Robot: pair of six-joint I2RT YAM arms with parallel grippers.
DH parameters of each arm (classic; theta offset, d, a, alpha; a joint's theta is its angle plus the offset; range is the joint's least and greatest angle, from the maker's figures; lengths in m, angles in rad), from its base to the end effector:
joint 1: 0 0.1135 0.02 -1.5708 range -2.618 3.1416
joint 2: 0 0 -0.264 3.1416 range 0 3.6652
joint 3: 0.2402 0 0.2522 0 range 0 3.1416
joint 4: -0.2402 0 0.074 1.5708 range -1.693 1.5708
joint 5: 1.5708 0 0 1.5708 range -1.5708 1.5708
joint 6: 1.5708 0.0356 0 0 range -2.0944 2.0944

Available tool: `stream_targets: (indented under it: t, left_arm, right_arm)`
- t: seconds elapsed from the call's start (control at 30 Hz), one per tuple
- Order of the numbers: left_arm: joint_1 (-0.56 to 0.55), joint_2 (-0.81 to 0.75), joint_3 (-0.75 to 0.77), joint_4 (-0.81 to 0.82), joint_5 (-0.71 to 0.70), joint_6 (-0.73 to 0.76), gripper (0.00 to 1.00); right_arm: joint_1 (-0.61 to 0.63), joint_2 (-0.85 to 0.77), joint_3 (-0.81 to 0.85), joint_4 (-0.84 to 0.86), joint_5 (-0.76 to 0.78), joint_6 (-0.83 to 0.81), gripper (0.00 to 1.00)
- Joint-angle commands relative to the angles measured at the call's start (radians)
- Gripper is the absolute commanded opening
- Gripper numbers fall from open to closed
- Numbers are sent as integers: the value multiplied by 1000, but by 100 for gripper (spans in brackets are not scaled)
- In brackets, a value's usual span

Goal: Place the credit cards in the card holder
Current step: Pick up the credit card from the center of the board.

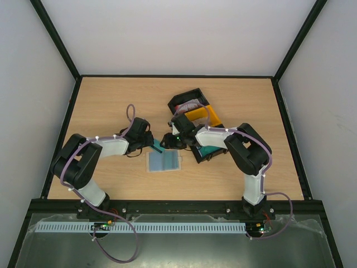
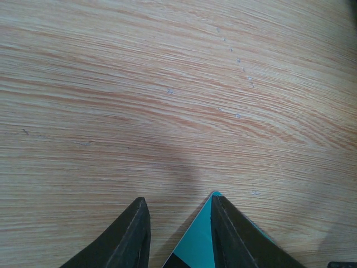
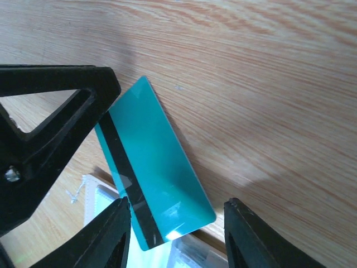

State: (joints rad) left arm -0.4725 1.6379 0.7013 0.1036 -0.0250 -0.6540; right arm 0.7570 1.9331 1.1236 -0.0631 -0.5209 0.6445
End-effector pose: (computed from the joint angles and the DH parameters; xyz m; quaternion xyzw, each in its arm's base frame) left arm 0.2719 -0.1380 0.1340 -0.0890 0.9284 -0.1827 0.3111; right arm 0.2738 0.2830 0.1441 -0.1390 0.9016 0.3981 0.0966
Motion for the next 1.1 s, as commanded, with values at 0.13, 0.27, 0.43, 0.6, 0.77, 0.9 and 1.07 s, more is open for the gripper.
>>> stream_targets:
  t: [0.13,0.27,0.43,0.6,0.77,0.9,1.07]
  left_arm:
    - [5,29,-41,-46,6,2,32]
    - [5,30,-45,-54,-2,3,32]
    - [5,30,-49,-58,-2,5,30]
    - [4,34,-53,-63,-1,6,25]
    - [3,36,-65,-69,-4,-3,21]
    - [0,36,-79,-82,-12,-18,19]
    - [-10,37,-87,-98,-28,-29,16]
  right_arm:
    - [5,23,-5,36,-60,36,45]
    - [5,27,2,4,10,27,45]
    - [5,30,7,-25,64,12,45]
    - [5,41,-6,2,1,28,45]
    - [5,41,-23,39,-56,60,44]
    - [3,51,-41,61,-71,86,43]
    - [0,61,-55,91,-107,109,42]
